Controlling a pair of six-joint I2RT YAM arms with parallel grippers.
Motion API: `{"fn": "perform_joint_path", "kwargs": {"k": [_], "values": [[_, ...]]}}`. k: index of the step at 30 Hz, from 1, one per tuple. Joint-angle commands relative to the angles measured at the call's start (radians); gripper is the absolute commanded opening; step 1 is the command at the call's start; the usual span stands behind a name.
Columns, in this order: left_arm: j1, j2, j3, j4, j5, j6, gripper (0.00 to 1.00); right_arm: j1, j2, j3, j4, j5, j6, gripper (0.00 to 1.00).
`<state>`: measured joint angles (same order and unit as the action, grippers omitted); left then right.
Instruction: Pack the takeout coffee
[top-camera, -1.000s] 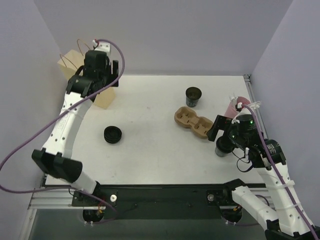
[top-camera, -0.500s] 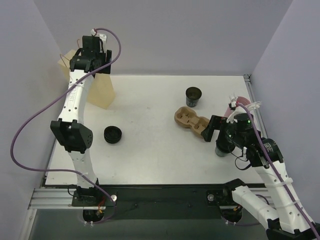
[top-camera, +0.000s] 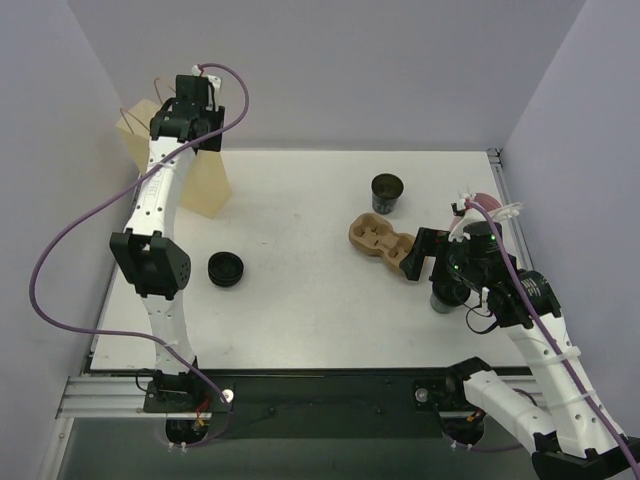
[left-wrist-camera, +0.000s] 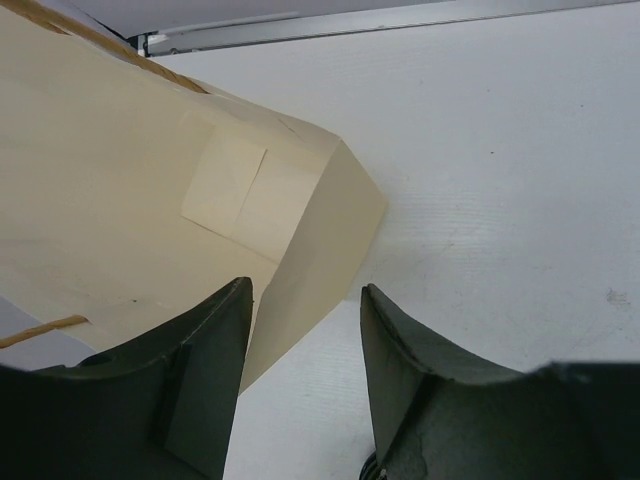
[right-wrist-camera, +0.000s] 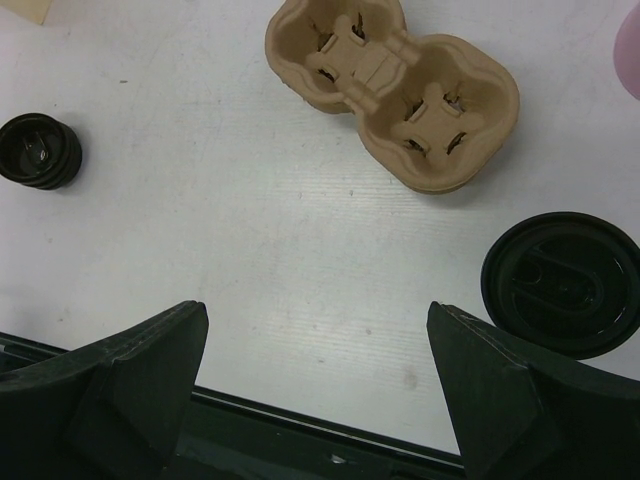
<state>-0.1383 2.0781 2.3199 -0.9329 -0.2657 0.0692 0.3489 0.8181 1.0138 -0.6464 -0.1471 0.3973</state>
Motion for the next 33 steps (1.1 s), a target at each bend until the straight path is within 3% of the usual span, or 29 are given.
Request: {"fn": "perform_joint_path", "kwargs": {"k": [1,6,14,22,33], "values": [[0.002,-0.010,0.058,0.006,-0.004,0.015,0.55,0.007,-0.005,-0.004,0.019,-0.008,-0.011,0.97],[0.000,-0.038,0.026,0.000,0.051,0.009,0.27,0.007,-0.010,0.002,0.022,-0.009,-0.008,0.97],[-0.007,-0.085,-0.011,-0.029,0.108,-0.014,0.00,0.007,-0.042,0.012,0.018,-0.019,0.008,0.97],[-0.136,-0.188,-0.069,-0.073,0.145,-0.046,0.00,0.006,-0.083,0.012,-0.021,-0.031,0.008,0.97],[-0.368,-0.449,-0.439,0.078,0.167,-0.164,0.00,0.007,-0.204,0.016,-0.133,0.003,0.029,0.98]]}}
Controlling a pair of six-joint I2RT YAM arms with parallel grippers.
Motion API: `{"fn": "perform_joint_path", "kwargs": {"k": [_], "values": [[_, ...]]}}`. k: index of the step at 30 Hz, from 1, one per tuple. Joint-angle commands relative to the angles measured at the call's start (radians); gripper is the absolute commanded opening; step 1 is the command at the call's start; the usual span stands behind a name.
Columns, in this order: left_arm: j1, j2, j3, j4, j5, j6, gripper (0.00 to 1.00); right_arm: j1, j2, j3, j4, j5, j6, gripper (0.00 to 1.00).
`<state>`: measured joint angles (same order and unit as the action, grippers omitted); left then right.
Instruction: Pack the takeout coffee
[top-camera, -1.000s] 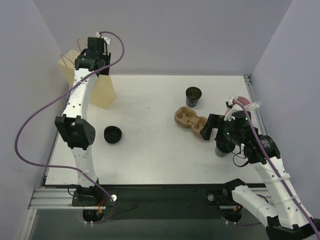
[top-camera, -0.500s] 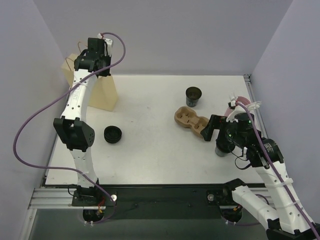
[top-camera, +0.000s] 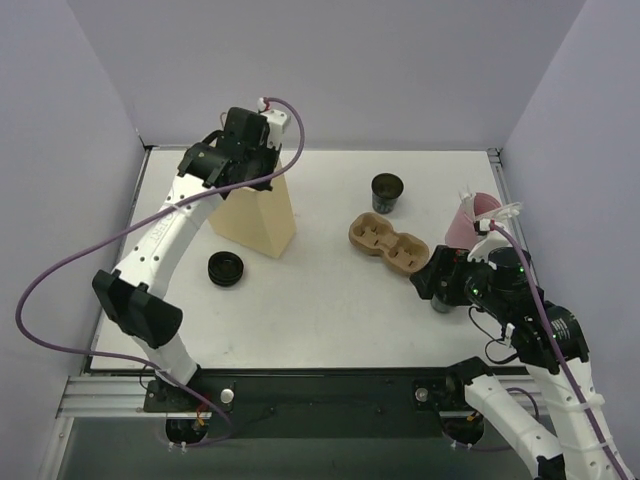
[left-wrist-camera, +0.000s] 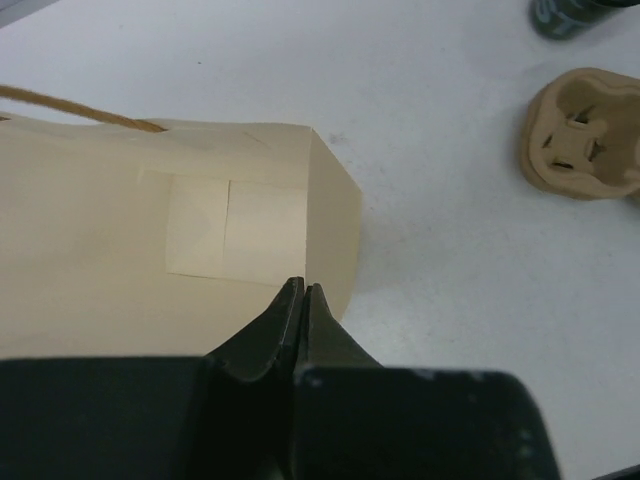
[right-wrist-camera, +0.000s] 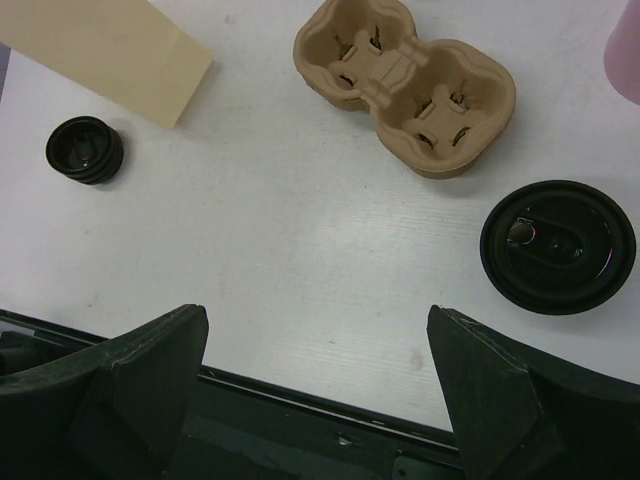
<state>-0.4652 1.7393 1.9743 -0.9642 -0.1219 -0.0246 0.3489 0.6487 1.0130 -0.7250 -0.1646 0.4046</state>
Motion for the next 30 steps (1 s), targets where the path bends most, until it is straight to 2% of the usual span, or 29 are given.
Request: {"fn": "perform_joint_path", "kwargs": {"k": [1,10,17,23,25,27,28,30], "values": [[-0.070,-0.142,-0.115,0.122,0.025,-0.078,0.00,0.006,-0.040,0.016,-0.069,0.025,0.025,0.98],[-0.188,-0.265,-0.259,0.211,0.039,-0.159,0.00,0.007,-0.089,0.010,-0.125,0.080,0.063,1.00],[-0.285,-0.305,-0.362,0.265,0.024,-0.208,0.00,0.007,-0.089,0.021,-0.163,0.140,0.097,1.00],[-0.320,-0.302,-0.373,0.275,0.024,-0.227,0.00,0.007,-0.090,0.021,-0.174,0.157,0.092,1.00],[-0.325,-0.302,-0.368,0.274,0.030,-0.227,0.07,0.007,-0.090,0.016,-0.175,0.162,0.089,1.00],[-0.325,-0.304,-0.362,0.274,0.034,-0.225,0.20,0.007,-0.089,0.016,-0.175,0.162,0.085,1.00],[-0.325,-0.305,-0.348,0.272,0.039,-0.224,0.31,0.007,-0.086,0.016,-0.174,0.159,0.079,1.00],[-0.325,-0.302,-0.332,0.252,0.039,-0.213,0.38,0.007,-0.080,0.024,-0.172,0.146,0.071,1.00]]}}
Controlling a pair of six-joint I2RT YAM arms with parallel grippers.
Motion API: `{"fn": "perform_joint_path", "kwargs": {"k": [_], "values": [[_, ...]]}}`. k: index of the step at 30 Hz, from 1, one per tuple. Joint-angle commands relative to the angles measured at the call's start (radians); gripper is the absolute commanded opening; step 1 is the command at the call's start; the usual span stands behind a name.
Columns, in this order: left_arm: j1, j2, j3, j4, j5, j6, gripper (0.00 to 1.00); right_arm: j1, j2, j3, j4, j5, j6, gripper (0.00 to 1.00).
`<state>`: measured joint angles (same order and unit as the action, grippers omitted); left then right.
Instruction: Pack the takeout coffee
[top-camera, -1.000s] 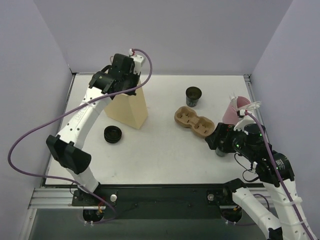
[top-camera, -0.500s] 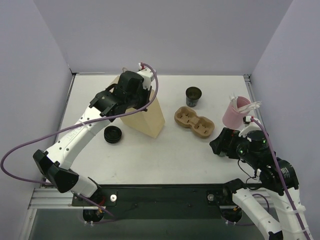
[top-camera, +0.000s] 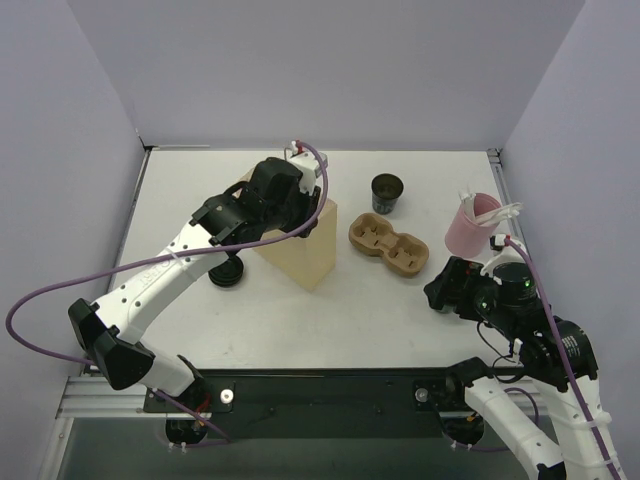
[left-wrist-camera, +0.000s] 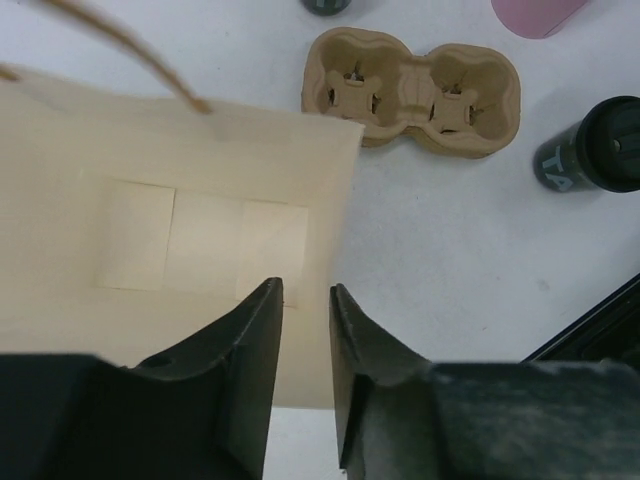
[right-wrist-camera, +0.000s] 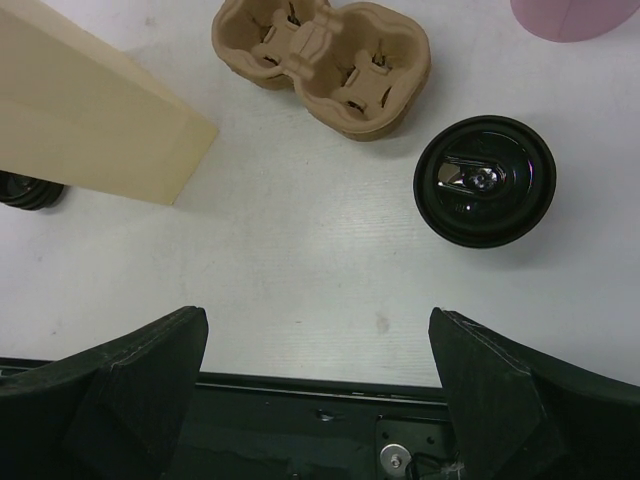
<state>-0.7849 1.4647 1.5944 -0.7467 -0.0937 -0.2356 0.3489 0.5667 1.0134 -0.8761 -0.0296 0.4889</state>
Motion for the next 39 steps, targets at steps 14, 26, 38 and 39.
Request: {"fn": "perform_joint_path", "kwargs": {"k": [14,26,38,39], "values": [[0.027,-0.164,0.127,-0.058,-0.024,0.013,0.78,0.006,0.330,0.178,0.094,0.166,0.014,0.91],[0.076,-0.627,-0.331,-0.024,-0.162,-0.007,0.95,-0.004,0.846,0.297,0.264,0.218,0.134,0.84],[0.079,-0.906,-0.803,0.208,-0.216,0.027,0.94,0.004,1.180,0.412,0.341,0.264,0.333,0.81],[0.081,-0.915,-0.829,0.213,-0.227,0.028,0.94,0.004,1.197,0.418,0.347,0.255,0.350,0.81]]}}
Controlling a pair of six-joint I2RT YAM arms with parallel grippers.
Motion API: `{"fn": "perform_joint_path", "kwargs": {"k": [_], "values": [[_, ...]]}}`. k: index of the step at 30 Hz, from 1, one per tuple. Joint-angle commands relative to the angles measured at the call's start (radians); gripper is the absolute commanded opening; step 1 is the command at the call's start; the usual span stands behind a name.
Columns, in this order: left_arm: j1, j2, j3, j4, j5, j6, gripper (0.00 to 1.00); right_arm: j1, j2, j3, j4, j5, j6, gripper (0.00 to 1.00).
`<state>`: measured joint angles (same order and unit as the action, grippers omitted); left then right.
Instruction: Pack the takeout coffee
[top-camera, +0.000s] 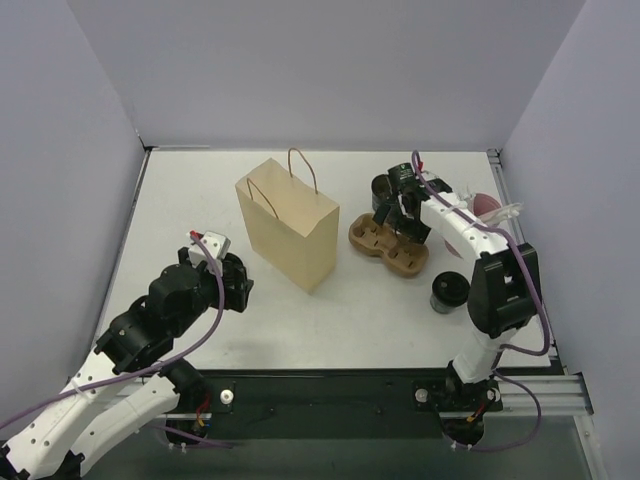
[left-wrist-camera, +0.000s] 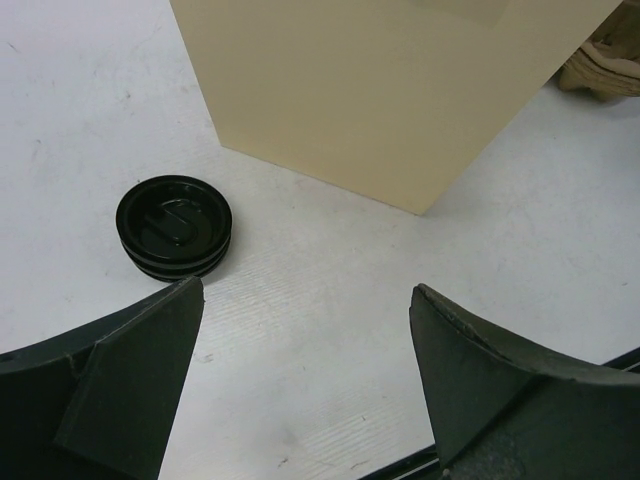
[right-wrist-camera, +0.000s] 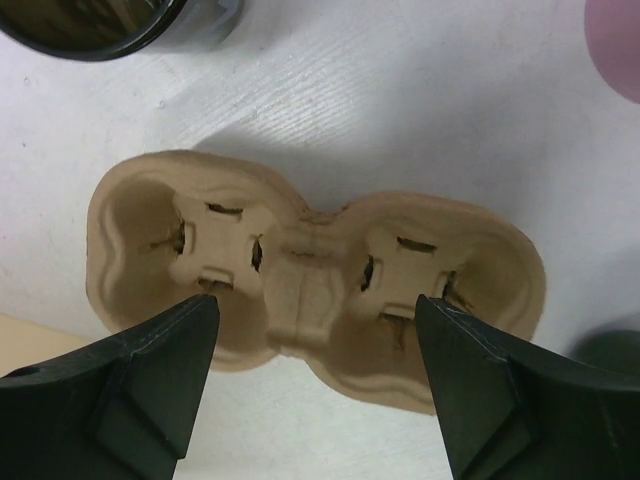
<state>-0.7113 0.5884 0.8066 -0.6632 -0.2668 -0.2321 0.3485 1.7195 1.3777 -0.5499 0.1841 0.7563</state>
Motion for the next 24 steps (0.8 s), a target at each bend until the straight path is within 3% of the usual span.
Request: {"fn": "perform_joint_path", "kwargs": {"k": [1,24], "values": [[0.006,-0.039,-0.049,0.132,-0.052,0.024,0.94,0.006,0.075,0.061,0.021,0.034,0.090,0.80],[0.007,-0.001,-0.050,0.109,-0.038,0.053,0.93,0.015,0.114,0.003,0.038,0.032,0.179,0.59]]}}
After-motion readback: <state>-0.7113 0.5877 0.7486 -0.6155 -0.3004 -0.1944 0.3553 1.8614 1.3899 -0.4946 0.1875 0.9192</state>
